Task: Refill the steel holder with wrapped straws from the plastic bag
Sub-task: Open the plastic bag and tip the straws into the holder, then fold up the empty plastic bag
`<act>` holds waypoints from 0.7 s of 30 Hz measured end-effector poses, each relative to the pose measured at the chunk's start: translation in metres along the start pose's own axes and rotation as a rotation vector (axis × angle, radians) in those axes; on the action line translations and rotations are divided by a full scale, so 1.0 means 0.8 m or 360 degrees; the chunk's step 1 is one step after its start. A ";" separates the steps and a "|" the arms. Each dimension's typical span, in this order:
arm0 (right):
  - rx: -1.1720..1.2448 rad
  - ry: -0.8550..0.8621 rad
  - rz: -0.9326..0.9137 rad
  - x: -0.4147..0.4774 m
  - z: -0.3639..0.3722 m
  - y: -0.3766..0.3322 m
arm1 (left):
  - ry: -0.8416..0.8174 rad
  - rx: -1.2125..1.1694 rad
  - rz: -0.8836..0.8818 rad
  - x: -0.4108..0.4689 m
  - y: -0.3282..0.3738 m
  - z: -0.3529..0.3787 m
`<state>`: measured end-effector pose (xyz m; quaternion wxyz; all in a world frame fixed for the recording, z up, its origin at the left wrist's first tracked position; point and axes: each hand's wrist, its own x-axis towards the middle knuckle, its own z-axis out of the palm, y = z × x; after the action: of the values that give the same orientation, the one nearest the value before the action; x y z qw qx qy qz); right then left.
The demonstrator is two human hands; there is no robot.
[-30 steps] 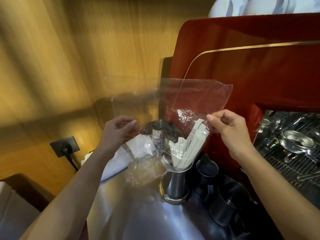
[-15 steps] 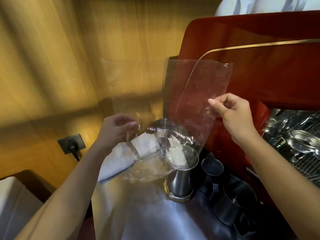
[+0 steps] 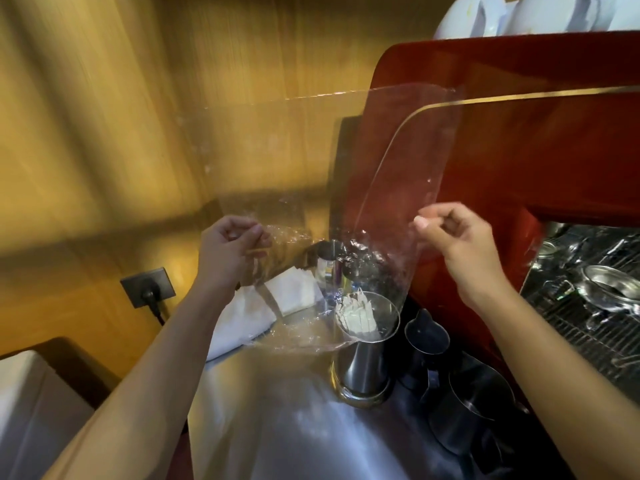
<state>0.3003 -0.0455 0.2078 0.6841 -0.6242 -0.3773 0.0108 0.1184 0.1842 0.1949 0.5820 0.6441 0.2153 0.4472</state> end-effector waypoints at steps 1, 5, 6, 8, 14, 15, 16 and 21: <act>-0.0035 -0.0013 0.0035 -0.005 0.002 0.007 | 0.0038 -0.0005 -0.0029 -0.001 -0.002 -0.001; -0.0064 0.0060 0.0073 -0.007 0.004 0.014 | 0.0097 0.0066 -0.0067 0.000 -0.003 -0.008; -0.0036 0.0088 0.0056 -0.003 0.003 0.010 | 0.0116 0.0064 -0.0027 0.002 0.001 -0.009; 0.0021 0.0110 0.0013 0.006 0.002 0.002 | 0.0131 0.0035 0.0058 0.007 0.015 -0.009; 0.0170 0.0092 -0.0042 0.020 -0.001 -0.020 | 0.0072 -0.0005 0.0152 0.011 0.046 -0.007; 0.0181 0.0079 -0.0062 0.021 -0.001 -0.024 | 0.0083 0.0012 0.0158 0.010 0.048 -0.007; 0.0181 0.0070 -0.0082 0.022 -0.001 -0.028 | 0.0094 0.0025 0.0159 0.009 0.050 -0.007; 0.0276 0.0114 -0.0029 0.020 0.000 -0.033 | 0.0082 0.0037 0.0115 0.001 0.054 -0.014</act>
<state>0.2997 -0.0435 0.2382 0.7486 -0.5592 -0.3559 0.0148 0.0987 0.1811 0.2353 0.5522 0.6465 0.2118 0.4819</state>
